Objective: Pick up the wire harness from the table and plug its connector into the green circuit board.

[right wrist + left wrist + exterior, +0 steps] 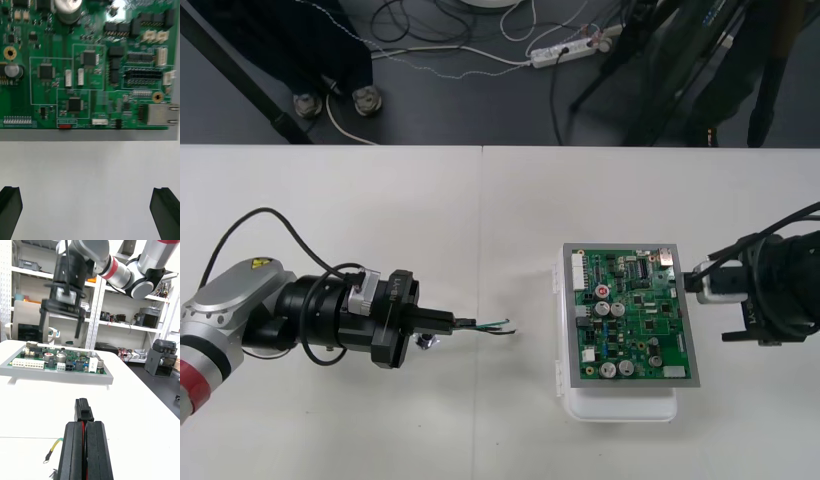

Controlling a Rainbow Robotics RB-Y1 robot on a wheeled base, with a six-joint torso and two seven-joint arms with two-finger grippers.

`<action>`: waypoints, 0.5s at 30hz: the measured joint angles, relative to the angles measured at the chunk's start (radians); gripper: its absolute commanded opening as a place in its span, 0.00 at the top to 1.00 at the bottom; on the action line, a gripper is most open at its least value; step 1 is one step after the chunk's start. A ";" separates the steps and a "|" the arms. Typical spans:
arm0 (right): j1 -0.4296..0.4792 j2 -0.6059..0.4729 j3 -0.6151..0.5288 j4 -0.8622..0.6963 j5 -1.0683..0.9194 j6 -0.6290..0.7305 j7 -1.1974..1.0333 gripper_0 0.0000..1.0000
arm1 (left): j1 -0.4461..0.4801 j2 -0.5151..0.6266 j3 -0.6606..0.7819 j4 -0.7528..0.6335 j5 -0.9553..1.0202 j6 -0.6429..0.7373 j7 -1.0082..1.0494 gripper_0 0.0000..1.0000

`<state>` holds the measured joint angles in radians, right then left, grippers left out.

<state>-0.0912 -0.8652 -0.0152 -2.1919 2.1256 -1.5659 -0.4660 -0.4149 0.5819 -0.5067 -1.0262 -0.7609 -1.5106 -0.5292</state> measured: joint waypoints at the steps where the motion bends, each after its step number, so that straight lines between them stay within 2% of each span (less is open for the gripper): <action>1: 0.001 -0.002 0.016 0.000 0.018 0.000 0.000 0.00 | 0.000 -0.003 0.000 0.000 0.000 0.000 0.000 1.00; 15: 0.002 -0.003 0.167 -0.001 0.215 0.000 -0.043 0.00 | -0.018 -0.035 -0.006 0.000 0.000 0.001 0.000 1.00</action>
<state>-0.0888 -0.8682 0.1514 -2.1929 2.3404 -1.5659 -0.5093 -0.4330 0.5471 -0.5123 -1.0259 -0.7611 -1.5100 -0.5292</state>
